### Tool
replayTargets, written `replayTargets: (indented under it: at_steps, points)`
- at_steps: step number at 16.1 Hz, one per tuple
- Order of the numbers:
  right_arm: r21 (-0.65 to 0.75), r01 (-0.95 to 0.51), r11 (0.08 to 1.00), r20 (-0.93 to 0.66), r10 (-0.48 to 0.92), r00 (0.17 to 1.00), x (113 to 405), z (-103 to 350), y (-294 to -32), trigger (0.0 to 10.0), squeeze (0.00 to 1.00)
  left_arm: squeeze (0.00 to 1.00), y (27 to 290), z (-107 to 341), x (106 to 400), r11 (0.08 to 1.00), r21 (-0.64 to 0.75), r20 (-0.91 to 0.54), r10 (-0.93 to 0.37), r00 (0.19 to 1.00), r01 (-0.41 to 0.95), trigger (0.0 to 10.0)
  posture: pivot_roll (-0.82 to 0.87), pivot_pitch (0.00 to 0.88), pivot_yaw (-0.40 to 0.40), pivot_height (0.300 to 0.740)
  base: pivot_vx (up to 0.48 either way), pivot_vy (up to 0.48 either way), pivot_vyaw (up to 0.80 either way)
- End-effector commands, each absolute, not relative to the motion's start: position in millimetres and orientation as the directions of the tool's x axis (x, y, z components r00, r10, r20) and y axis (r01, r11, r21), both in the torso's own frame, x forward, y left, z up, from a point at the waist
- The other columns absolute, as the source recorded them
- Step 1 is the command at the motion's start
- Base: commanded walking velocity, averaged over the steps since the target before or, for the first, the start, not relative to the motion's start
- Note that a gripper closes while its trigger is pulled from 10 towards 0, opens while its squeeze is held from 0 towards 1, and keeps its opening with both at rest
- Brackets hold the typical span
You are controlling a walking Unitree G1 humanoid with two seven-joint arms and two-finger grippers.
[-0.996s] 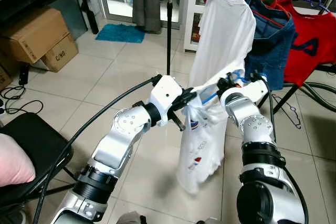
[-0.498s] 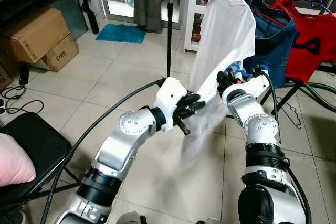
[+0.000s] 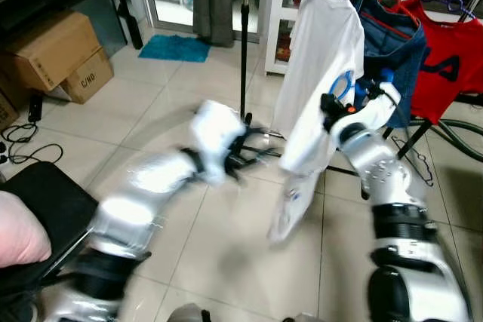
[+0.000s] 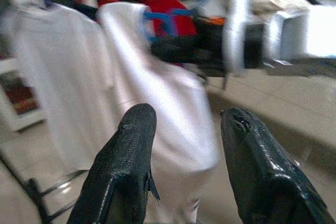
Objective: Hang hanger
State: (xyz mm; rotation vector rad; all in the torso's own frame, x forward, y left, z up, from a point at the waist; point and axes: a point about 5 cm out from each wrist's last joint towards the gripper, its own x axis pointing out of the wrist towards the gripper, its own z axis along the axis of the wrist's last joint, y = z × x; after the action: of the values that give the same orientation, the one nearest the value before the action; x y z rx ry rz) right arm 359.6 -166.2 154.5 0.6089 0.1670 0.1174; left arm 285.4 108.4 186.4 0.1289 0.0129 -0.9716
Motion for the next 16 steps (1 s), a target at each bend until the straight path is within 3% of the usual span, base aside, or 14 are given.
replayTargets:
  at_steps: [1,3,6,7,8,12,16]
  points:
    - [0.445,-0.200,0.873,-0.019,0.232,0.973,359,175,-162,10.0,0.00,0.00,122,196,283,0.558,0.085,-0.048,-0.825,0.562,0.826,10.0,0.02,0.000,-0.011,0.740,0.000,0.000,0.00]
    - [0.257,-0.341,0.904,0.021,0.348,0.937,351,184,-167,10.0,0.00,0.00,155,199,293,0.635,0.139,-0.108,-0.753,0.649,0.760,10.0,0.03,0.000,-0.018,0.740,0.000,0.000,0.00]
    - [0.090,-0.473,0.877,0.054,0.470,0.881,339,196,-169,10.0,0.00,0.00,176,202,310,0.756,0.182,-0.103,-0.621,0.777,0.629,10.0,0.03,0.000,-0.020,0.740,0.000,0.000,0.00]
    - [-0.005,-0.515,0.857,0.029,0.515,0.857,333,198,-169,10.0,0.00,0.28,178,206,314,0.790,0.161,-0.083,-0.586,0.806,0.592,10.0,0.03,0.000,-0.018,0.740,0.000,0.000,0.00]
    - [-0.075,-0.524,0.849,0.004,0.526,0.851,330,198,-171,10.0,0.00,1.00,176,208,315,0.788,0.139,-0.076,-0.596,0.799,0.600,10.0,0.03,0.000,-0.017,0.740,0.000,0.000,0.00]
    - [-0.257,-0.493,0.831,-0.061,0.495,0.867,319,200,-161,10.0,0.00,1.00,145,211,325,0.744,0.097,-0.008,-0.664,0.748,0.661,10.0,0.03,0.000,-0.013,0.740,0.000,0.000,0.00]
    - [-0.341,-0.489,0.803,-0.122,0.478,0.870,310,188,-127,10.0,0.00,1.00,115,197,348,0.745,0.062,-0.030,-0.664,0.748,0.664,10.0,0.01,0.000,0.008,0.740,0.000,0.000,0.00]
